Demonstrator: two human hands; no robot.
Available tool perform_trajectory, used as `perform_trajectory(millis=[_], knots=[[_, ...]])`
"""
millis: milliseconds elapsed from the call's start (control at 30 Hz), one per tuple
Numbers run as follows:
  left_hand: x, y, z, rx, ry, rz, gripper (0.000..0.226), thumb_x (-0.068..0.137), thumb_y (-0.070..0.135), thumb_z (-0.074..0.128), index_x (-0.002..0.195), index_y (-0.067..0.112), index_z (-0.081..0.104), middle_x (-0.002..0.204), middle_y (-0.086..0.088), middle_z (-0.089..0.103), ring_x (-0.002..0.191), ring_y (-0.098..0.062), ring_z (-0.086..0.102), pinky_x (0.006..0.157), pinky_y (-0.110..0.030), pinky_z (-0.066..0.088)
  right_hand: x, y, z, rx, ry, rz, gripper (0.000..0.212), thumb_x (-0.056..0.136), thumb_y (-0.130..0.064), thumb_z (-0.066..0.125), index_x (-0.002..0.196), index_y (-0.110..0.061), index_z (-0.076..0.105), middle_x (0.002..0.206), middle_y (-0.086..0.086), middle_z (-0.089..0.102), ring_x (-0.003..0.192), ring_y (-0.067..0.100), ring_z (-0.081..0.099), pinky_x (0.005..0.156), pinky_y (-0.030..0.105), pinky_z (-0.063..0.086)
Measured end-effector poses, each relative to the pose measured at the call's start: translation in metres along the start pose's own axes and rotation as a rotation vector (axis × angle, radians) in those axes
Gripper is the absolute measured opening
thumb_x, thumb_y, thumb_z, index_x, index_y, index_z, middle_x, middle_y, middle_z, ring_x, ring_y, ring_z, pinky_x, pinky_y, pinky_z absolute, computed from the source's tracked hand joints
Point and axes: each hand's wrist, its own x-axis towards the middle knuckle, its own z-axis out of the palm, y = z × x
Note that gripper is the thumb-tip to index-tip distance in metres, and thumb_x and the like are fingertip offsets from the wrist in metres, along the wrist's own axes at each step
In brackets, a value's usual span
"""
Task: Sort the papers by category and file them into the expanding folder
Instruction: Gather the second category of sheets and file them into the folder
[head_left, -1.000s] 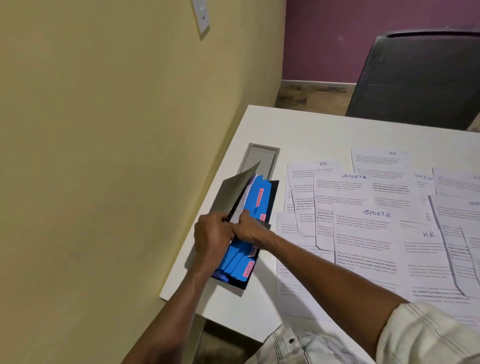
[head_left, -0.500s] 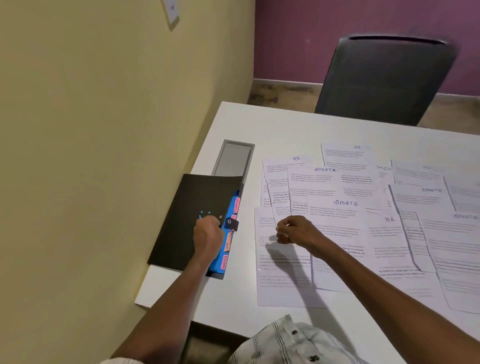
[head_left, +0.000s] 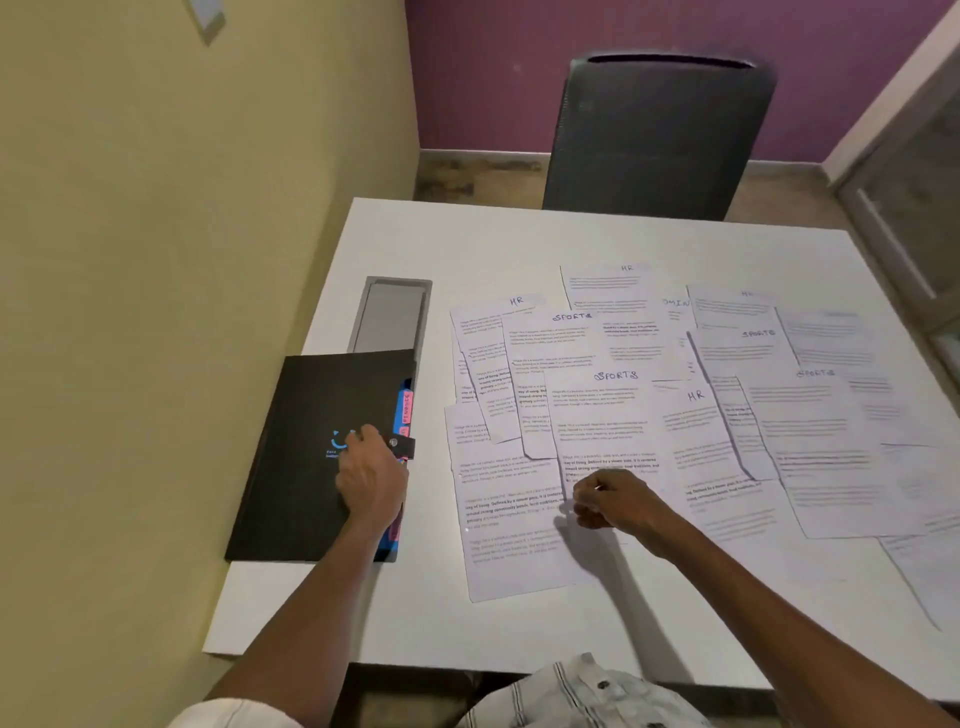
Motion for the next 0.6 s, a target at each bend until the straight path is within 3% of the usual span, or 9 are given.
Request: perform_trajectory(millis=[67,133,200,267,433,600], knots=[[0.005,0.002,0.005,0.175,-0.027,0.133,0.057,0.087,0.034,0.070,0.135,0.016,0.044,0.137,-0.017,0.049,0.116,-0.030,0.057,0.081,-0.031,0.055,-0.006,0.009,-0.004,0.022,0.023,0.023,0.022,0.085,-0.005,0.057,0.063,-0.009,0.054,0.064,0.010,0.053,0.063,0.020,0.057,0.081,0.045,0.057],[0.013,0.005,0.008,0.335,-0.068,0.226,0.062,0.094,0.036,0.061,0.147,0.023,0.033,0.157,-0.021,0.025,0.140,-0.039,0.036,0.098,-0.040,0.050,-0.011,0.018,-0.009,0.062,0.044,0.053,0.018,0.086,-0.003,0.058,0.069,-0.005,0.059,0.068,0.012,0.058,0.066,0.021,0.060,0.084,0.046,0.056],[0.020,0.010,0.007,0.426,-0.078,0.229,0.061,0.096,0.041,0.055,0.150,0.025,0.029,0.163,-0.020,0.009,0.148,-0.042,0.019,0.107,-0.048,0.041,-0.015,0.026,-0.015,0.081,0.057,0.077,0.016,0.088,-0.002,0.059,0.071,-0.003,0.061,0.070,0.012,0.059,0.067,0.022,0.061,0.084,0.046,0.056],[0.024,0.013,0.005,0.478,-0.088,0.202,0.053,0.095,0.045,0.056,0.141,0.024,0.041,0.163,-0.020,0.003,0.149,-0.043,0.012,0.111,-0.053,0.035,-0.015,0.033,-0.022,0.074,0.055,0.095,0.017,0.088,-0.003,0.060,0.071,-0.002,0.061,0.070,0.012,0.059,0.067,0.021,0.059,0.085,0.048,0.056],[0.032,0.019,0.005,0.523,-0.165,0.171,0.037,0.092,0.036,0.063,0.125,0.019,0.057,0.160,-0.021,0.016,0.148,-0.042,0.016,0.111,-0.055,0.034,-0.009,0.044,-0.038,0.034,0.085,0.117,0.017,0.086,-0.005,0.064,0.080,0.011,0.064,0.075,0.015,0.069,0.070,0.024,0.066,0.083,0.046,0.057],[0.050,0.026,0.006,0.177,-0.323,0.149,0.019,0.098,0.021,0.051,0.106,0.028,0.068,0.127,-0.007,0.062,0.118,-0.027,0.050,0.106,-0.042,0.037,-0.003,0.046,-0.047,0.042,0.061,0.126,0.013,0.086,-0.008,0.065,0.083,0.005,0.067,0.079,0.013,0.072,0.070,0.023,0.069,0.083,0.043,0.059]])
